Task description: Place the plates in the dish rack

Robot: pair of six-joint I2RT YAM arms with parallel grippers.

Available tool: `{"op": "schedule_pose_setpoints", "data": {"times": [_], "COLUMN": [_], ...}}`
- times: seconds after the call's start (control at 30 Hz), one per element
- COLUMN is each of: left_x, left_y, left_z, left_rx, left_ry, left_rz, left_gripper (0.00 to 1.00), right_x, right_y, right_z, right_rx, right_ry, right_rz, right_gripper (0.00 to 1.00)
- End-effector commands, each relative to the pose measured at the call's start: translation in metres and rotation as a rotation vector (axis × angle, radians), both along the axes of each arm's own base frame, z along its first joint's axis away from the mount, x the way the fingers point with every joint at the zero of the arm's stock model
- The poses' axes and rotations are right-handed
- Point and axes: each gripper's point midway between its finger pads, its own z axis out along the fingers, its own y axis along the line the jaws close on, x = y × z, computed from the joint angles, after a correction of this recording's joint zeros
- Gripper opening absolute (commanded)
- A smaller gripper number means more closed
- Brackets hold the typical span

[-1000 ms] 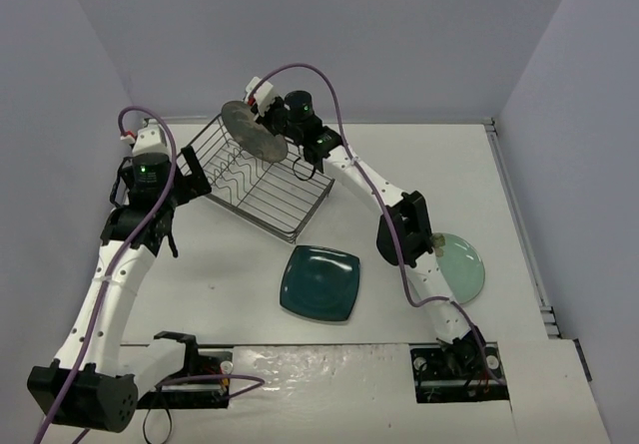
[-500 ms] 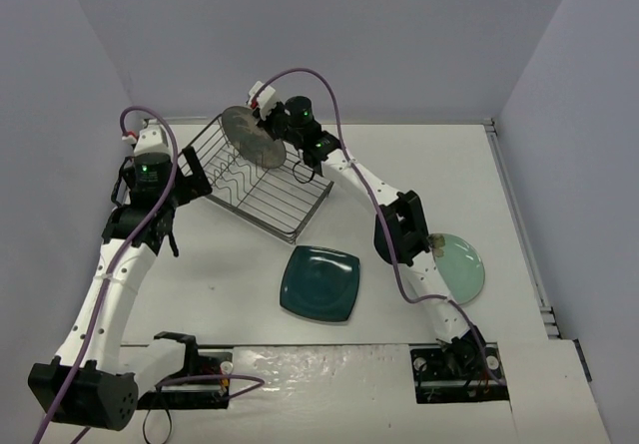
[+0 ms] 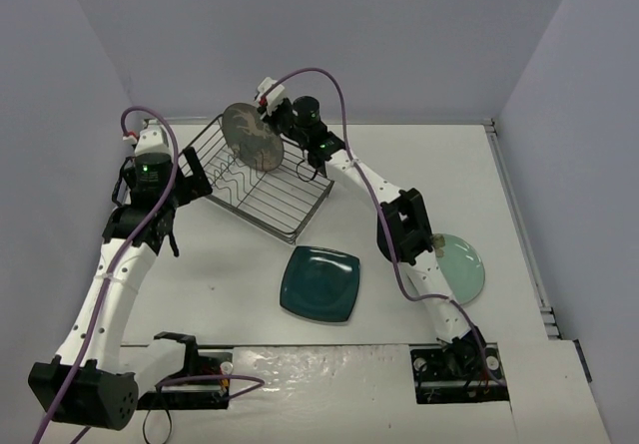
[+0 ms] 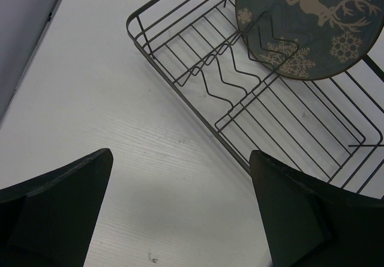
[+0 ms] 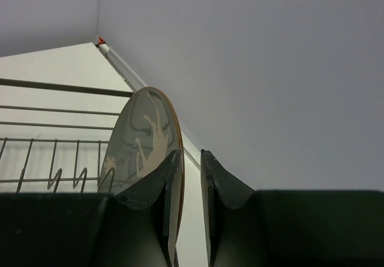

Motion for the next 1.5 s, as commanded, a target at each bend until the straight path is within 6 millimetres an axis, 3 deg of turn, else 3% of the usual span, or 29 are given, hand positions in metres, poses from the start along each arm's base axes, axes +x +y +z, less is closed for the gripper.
{"op": "schedule_pose_setpoints", "data": {"times": [0.0, 0.07, 0.2, 0.27, 0.3, 0.37, 0.47, 0.5, 0.57, 0.6, 0.63, 0.7, 0.73, 0.8, 0.83, 0.9, 1.1, 1.17, 1.23, 1.27, 1.33, 1.47], "left_x": [0.004, 0.004, 0.004, 0.004, 0.004, 0.005, 0.005, 0.005, 0.006, 0.006, 0.006, 0.003, 0.002, -0.004, -0.007, -0.016, -0.056, -0.073, -0.085, -0.096, -0.108, -0.127], "left_y": [0.000, 0.000, -0.001, -0.002, -0.003, -0.006, -0.012, -0.015, -0.022, -0.028, -0.032, -0.046, -0.048, -0.064, -0.070, -0.085, -0.134, -0.144, -0.158, -0.160, -0.170, -0.191], "left_z": [0.032, 0.032, 0.034, 0.035, 0.036, 0.040, 0.044, 0.046, 0.046, 0.047, 0.044, 0.041, 0.041, 0.029, 0.024, 0.011, -0.029, -0.053, -0.063, -0.087, -0.112, -0.141], "left_rx": [-0.006, -0.008, -0.009, -0.012, -0.013, -0.024, -0.041, -0.046, -0.063, -0.082, -0.093, -0.138, -0.146, -0.185, -0.195, -0.224, -0.275, -0.288, -0.324, -0.332, -0.377, -0.456], "left_ry": [-0.088, -0.090, -0.094, -0.095, -0.096, -0.104, -0.114, -0.118, -0.122, -0.126, -0.121, -0.112, -0.114, -0.088, -0.080, -0.057, 0.058, 0.113, 0.122, 0.164, 0.206, 0.273], "left_rz": [0.001, 0.001, -0.005, -0.010, -0.012, -0.025, -0.060, -0.074, -0.107, -0.137, -0.149, -0.212, -0.217, -0.268, -0.289, -0.323, -0.439, -0.445, -0.482, -0.494, -0.532, -0.637], "left_gripper": [0.97, 0.97, 0.97, 0.97, 0.97, 0.97, 0.97, 0.97, 0.97, 0.97, 0.97, 0.97, 0.97, 0.97, 0.97, 0.97, 0.97, 0.97, 0.97, 0.97, 0.97, 0.97], "right_x": [-0.016, -0.015, -0.016, -0.017, -0.018, -0.025, -0.030, -0.036, -0.040, -0.049, -0.047, -0.057, -0.067, -0.079, -0.089, -0.121, -0.189, -0.208, -0.228, -0.238, -0.256, -0.296], "right_y": [-0.018, -0.020, -0.030, -0.038, -0.041, -0.057, -0.079, -0.091, -0.117, -0.139, -0.152, -0.186, -0.196, -0.253, -0.271, -0.305, -0.328, -0.331, -0.325, -0.322, -0.312, -0.298], "right_z": [0.122, 0.124, 0.144, 0.157, 0.160, 0.187, 0.198, 0.211, 0.205, 0.219, 0.199, 0.181, 0.197, 0.133, 0.119, 0.114, 0.066, 0.056, 0.024, 0.000, -0.029, -0.082], "right_rx": [0.152, 0.157, 0.195, 0.222, 0.234, 0.274, 0.290, 0.301, 0.291, 0.347, 0.320, 0.331, 0.401, 0.409, 0.446, 0.542, 0.607, 0.645, 0.606, 0.566, 0.510, 0.403], "right_ry": [-0.214, -0.214, -0.215, -0.210, -0.201, -0.199, -0.136, -0.119, -0.015, 0.028, 0.098, 0.202, 0.213, 0.394, 0.441, 0.484, 0.613, 0.646, 0.738, 0.798, 0.899, 1.077], "right_rz": [-0.013, -0.025, -0.070, -0.101, -0.108, -0.154, -0.230, -0.252, -0.343, -0.407, -0.453, -0.540, -0.552, -0.689, -0.722, -0.759, -0.780, -0.773, -0.744, -0.740, -0.691, -0.629], "right_gripper": [0.24, 0.36, 0.82, 1.00, 1.00, 1.00, 1.00, 1.00, 1.00, 1.00, 1.00, 1.00, 1.00, 1.00, 1.00, 1.00, 1.00, 1.00, 1.00, 1.00, 1.00, 1.00]}}
